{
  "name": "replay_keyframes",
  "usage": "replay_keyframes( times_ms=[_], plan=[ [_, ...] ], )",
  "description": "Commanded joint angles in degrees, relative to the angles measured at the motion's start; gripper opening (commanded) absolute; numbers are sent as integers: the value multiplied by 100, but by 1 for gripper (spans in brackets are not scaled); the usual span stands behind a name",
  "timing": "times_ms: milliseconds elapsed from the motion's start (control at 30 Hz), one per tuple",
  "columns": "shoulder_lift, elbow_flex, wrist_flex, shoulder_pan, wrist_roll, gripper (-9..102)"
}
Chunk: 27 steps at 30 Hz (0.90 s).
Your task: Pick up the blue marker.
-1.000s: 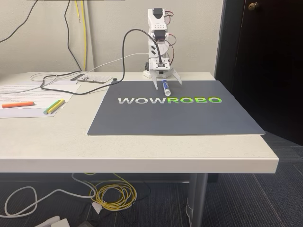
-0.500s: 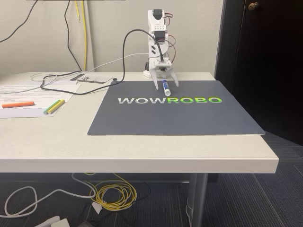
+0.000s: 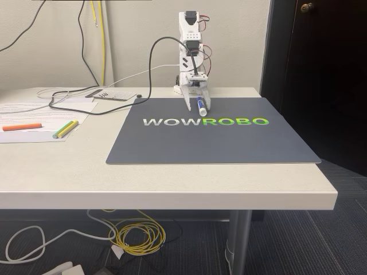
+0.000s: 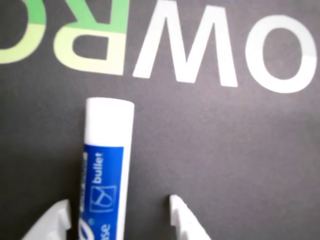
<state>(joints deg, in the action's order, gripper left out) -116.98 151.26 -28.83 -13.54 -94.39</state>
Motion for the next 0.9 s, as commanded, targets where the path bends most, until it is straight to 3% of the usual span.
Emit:
replay_keyframes(
  times_ms=[0,867],
  plan=[
    [26,-9,79,-18,79,24],
    [255,-44,413,0,141,6]
  ],
)
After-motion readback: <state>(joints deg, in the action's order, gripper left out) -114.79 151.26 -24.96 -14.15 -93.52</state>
